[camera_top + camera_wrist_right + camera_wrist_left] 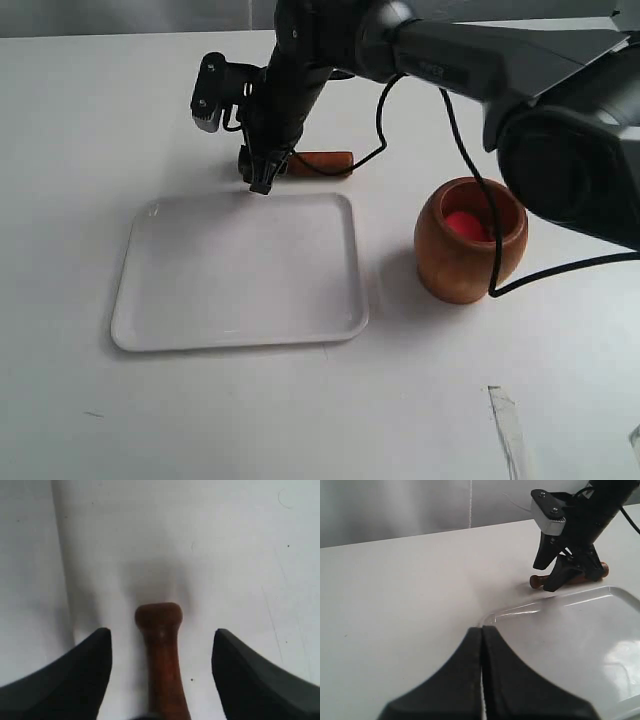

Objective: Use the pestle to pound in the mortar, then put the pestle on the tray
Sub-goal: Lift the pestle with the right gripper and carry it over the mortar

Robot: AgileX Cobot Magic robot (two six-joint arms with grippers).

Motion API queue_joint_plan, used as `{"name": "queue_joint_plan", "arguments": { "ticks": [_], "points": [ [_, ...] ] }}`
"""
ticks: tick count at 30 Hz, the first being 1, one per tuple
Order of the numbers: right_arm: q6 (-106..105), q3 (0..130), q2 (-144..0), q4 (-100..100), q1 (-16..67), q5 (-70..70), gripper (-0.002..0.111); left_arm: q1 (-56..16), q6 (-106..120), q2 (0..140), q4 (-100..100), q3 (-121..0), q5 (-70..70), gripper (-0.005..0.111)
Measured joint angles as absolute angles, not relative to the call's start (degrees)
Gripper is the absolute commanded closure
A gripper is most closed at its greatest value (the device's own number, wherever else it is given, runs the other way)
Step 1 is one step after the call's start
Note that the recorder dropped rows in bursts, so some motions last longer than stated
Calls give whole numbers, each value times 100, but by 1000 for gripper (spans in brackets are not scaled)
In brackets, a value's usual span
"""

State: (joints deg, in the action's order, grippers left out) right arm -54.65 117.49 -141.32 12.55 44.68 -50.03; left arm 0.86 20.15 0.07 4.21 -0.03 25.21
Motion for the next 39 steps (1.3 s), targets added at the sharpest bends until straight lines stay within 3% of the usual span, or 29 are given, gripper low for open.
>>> {"name": "queue_joint_plan", "arguments": {
  "ticks": [8, 10, 14, 25, 39],
  "points": [
    [-5381, 11774, -14293, 1240, 4468, -4958, 63, 86, 2015, 7, 421, -3, 2521, 107],
    [-5365, 11774, -14306, 1251, 4468, -4943, 73, 86, 2015, 7, 421, -3, 2521, 107],
    [-5343, 11774, -14319, 1211, 4468, -4923, 107, 86, 2015, 7, 421, -3, 2521, 107],
    [-5180, 11814, -14236, 883, 4468, -4877, 108, 86, 2015, 7, 421, -3, 2521, 107],
    [-3600, 11559, -11769, 1005, 4468, -4439, 108, 86, 2015, 7, 421, -3, 2521, 107]
  ]
}}
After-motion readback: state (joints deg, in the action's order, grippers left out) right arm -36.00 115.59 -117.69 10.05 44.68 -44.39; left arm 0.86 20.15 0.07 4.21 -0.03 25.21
